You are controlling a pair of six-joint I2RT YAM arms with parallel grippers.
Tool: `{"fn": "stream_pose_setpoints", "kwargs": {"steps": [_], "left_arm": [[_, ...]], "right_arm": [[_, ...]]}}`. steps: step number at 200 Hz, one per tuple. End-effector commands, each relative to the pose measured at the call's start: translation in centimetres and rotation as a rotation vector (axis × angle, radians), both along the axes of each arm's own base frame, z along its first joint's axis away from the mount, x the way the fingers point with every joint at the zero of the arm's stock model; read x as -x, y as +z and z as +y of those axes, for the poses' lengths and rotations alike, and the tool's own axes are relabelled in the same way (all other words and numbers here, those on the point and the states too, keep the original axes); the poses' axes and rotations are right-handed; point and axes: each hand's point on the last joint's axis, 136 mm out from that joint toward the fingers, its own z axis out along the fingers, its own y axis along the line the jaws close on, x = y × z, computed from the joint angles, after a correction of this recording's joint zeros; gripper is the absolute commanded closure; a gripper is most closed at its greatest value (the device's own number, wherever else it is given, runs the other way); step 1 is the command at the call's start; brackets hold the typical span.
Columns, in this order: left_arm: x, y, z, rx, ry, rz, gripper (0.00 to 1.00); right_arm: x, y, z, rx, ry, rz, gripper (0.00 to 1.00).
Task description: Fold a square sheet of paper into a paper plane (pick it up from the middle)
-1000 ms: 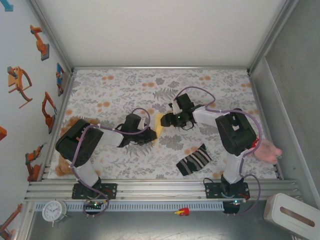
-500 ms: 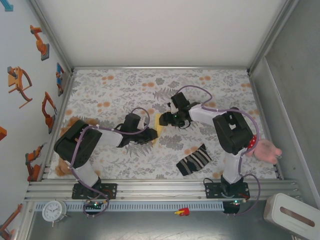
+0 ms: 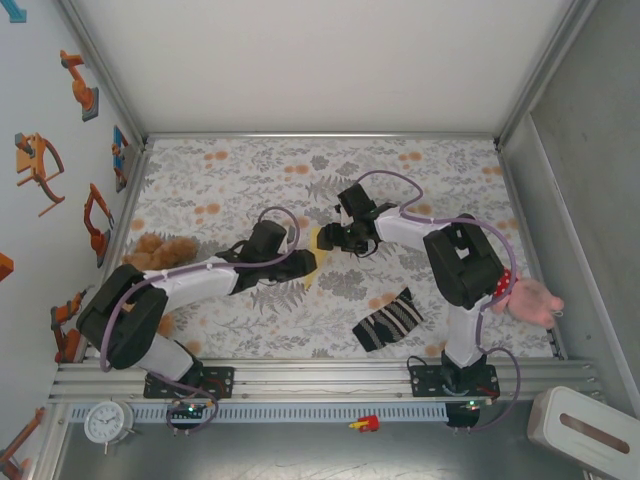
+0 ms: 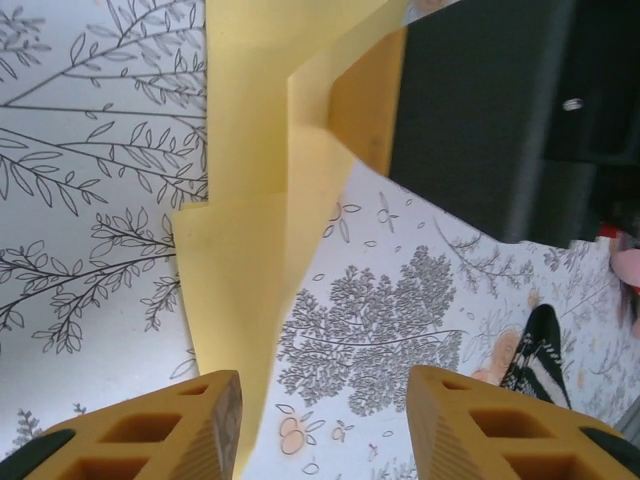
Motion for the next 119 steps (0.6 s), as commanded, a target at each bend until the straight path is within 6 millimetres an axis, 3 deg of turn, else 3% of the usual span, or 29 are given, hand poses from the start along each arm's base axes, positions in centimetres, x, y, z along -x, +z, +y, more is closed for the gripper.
{"fn": "stream_pose_setpoints", "kwargs": {"steps": [1,41,119], "left_arm": [[-0.2,-0.2,1.4,-0.103,0.033,0.008,0.51],[-0.4,-1.3,-0.7,-0.055,0.014,0.069,0.55],[-2.1,-2.9,-2.6,-0.015,-0.018,0.110,0.64]], "right_arm": [[2.0,-5.7,-1.9,0.126,-0.026,0.109,0.30],[2.1,-5.9,-1.8,0.123,-0.035,0.122,0.29],[2.3,-5.8,-1.7,0.114,-0.031,0.133,0.29]]}}
